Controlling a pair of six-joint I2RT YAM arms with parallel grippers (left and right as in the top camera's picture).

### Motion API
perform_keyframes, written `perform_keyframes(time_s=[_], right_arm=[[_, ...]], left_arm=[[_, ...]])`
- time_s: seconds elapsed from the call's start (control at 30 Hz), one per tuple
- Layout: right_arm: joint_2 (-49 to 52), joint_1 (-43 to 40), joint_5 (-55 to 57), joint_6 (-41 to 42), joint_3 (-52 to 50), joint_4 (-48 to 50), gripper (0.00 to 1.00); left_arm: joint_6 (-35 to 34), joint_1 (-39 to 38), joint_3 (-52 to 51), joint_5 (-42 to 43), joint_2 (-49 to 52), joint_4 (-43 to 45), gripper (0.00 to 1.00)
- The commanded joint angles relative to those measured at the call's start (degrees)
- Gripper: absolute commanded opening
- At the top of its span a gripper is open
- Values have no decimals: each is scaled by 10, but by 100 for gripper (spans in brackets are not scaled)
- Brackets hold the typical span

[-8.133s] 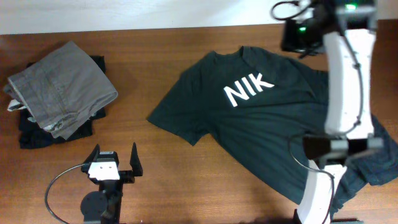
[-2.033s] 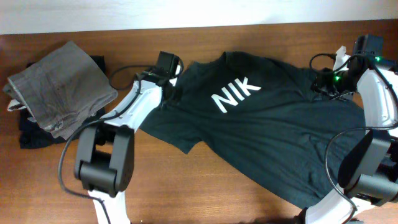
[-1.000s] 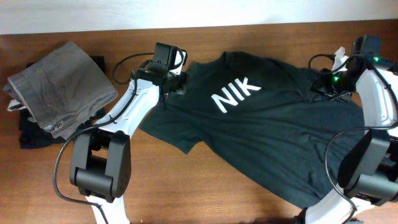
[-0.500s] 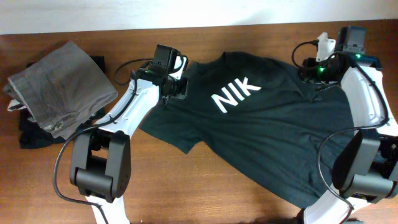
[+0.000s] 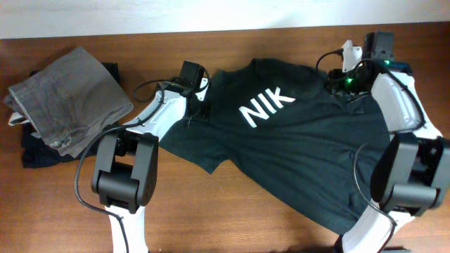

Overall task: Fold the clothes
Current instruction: 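Reach the right gripper to the shirt's right shoulder and grasp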

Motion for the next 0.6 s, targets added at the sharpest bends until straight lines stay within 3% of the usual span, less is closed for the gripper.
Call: perform_keyframes(time_s=[0.0, 0.23, 0.57], right_arm=[[9, 9, -9, -24, -3, -2, 41], [9, 21, -8, -24, -3, -3, 42], [9, 31, -7, -29, -3, -4, 49]], left_arm=[[-3, 4, 0, -24, 9, -3, 0], [-3, 6, -5, -24, 49, -16, 0], [-23, 51, -5, -59, 49, -129, 0]])
